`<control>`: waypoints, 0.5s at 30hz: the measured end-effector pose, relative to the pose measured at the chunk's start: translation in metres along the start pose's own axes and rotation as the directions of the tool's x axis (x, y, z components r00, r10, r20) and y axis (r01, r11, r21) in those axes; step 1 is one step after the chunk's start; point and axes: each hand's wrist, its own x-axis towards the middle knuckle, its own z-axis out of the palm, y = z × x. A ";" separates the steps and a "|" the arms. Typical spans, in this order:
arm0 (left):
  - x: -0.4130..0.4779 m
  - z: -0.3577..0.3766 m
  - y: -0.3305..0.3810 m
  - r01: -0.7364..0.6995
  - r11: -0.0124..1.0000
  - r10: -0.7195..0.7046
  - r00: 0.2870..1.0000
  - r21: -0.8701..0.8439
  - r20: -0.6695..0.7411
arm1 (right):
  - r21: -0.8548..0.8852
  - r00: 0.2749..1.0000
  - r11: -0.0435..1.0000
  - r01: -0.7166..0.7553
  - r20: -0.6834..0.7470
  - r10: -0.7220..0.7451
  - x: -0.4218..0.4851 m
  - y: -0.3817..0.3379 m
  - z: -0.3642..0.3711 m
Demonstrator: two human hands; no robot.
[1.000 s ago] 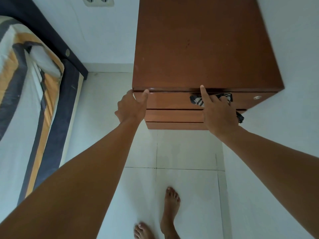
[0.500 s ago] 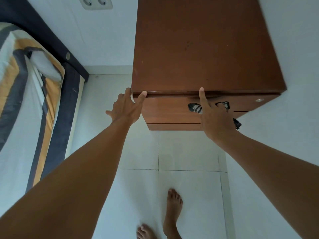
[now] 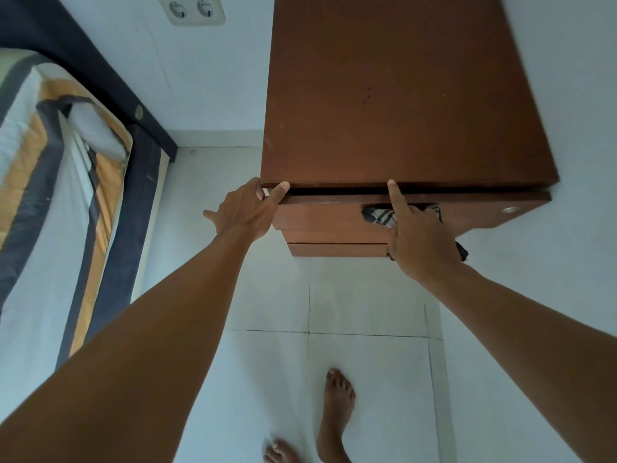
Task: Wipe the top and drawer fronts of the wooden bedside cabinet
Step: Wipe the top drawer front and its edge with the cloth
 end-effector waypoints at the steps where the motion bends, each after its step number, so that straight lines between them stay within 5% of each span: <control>1: -0.001 -0.001 0.000 -0.008 1.000 0.008 1.000 -0.001 0.007 | 0.037 0.996 0.997 0.072 -0.050 -0.070 -0.006 -0.002 0.000; 4: -0.001 -0.004 -0.001 -0.035 0.999 0.035 0.999 0.014 0.028 | 0.177 0.942 0.941 0.289 -0.226 -0.247 -0.025 -0.016 -0.001; 8: 0.001 -0.009 -0.002 -0.034 0.998 0.031 0.998 0.056 0.050 | 0.187 0.899 0.917 0.352 -0.341 -0.276 -0.021 -0.047 -0.001; 12: 0.000 -0.013 0.001 -0.028 0.998 0.025 0.998 0.052 0.062 | 0.142 0.916 0.941 0.308 -0.312 -0.253 0.002 -0.074 0.001; 15: -0.002 -0.008 -0.010 -0.048 0.990 0.055 0.997 -0.132 0.046 | 0.039 0.920 0.950 0.311 -0.262 -0.291 0.017 -0.088 0.009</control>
